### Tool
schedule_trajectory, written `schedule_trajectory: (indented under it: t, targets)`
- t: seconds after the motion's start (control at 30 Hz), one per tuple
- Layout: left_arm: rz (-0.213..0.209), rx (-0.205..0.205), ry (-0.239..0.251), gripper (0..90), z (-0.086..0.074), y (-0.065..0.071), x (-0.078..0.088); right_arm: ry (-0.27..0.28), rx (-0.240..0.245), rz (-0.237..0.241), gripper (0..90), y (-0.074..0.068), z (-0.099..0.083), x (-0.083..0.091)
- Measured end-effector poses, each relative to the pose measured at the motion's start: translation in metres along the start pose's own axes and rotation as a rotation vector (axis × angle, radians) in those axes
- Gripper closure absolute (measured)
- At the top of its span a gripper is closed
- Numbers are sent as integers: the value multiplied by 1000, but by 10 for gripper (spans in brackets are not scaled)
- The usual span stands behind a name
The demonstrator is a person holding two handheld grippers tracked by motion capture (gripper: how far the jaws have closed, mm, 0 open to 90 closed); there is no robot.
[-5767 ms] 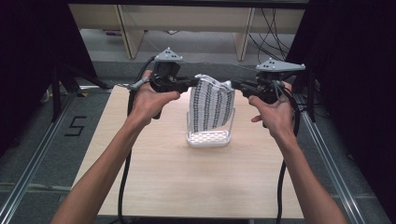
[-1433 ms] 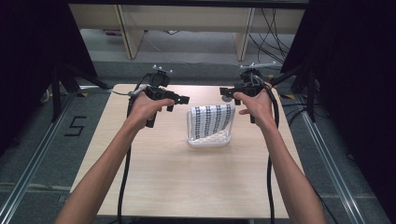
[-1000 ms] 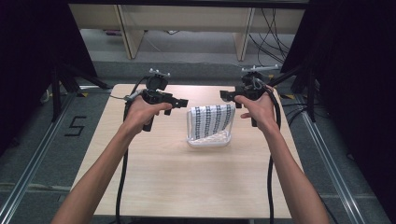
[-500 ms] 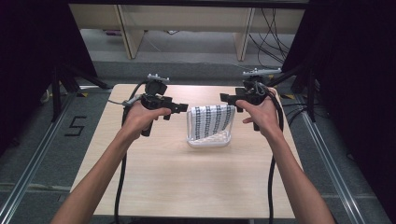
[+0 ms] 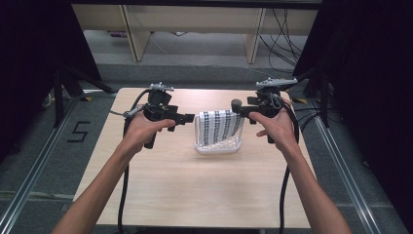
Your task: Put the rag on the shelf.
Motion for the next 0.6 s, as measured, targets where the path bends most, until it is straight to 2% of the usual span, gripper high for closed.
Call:
schedule_trajectory:
  t: [0.03,0.07,0.17,0.3,0.33,0.5,0.53,0.6]
  targets:
    - [-1,-1,0,238,-2,1,1,4,23,3,281,1,-1,0]
    - [-2,-4,-1,235,-3,1,1,-1,13,15,278,-1,-3,2]
    - [-4,-9,-3,227,-8,3,4,-2,22,23,265,-3,-7,5]
    - [-4,-13,-2,220,-11,3,6,8,38,24,262,-3,-9,7]
    - [-6,-10,0,217,-13,4,7,0,19,17,261,-5,-10,9]
    - [-12,-8,6,197,-18,5,11,7,30,29,257,-7,-15,10]
    - [-13,-12,7,197,-20,5,12,12,46,30,257,-7,-15,11]
    - [-14,-16,8,196,-22,5,13,11,39,33,257,-9,-18,12]
Point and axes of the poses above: each handheld gripper's, and its own axes: x roughly backward along the jaws, z roughly out of its top, y roughly to its right, the point moved 2 cm from there along -x, roughly forward along the jaws, and after that the axes turned 4 degrees about -x, right-handed, at the moved point
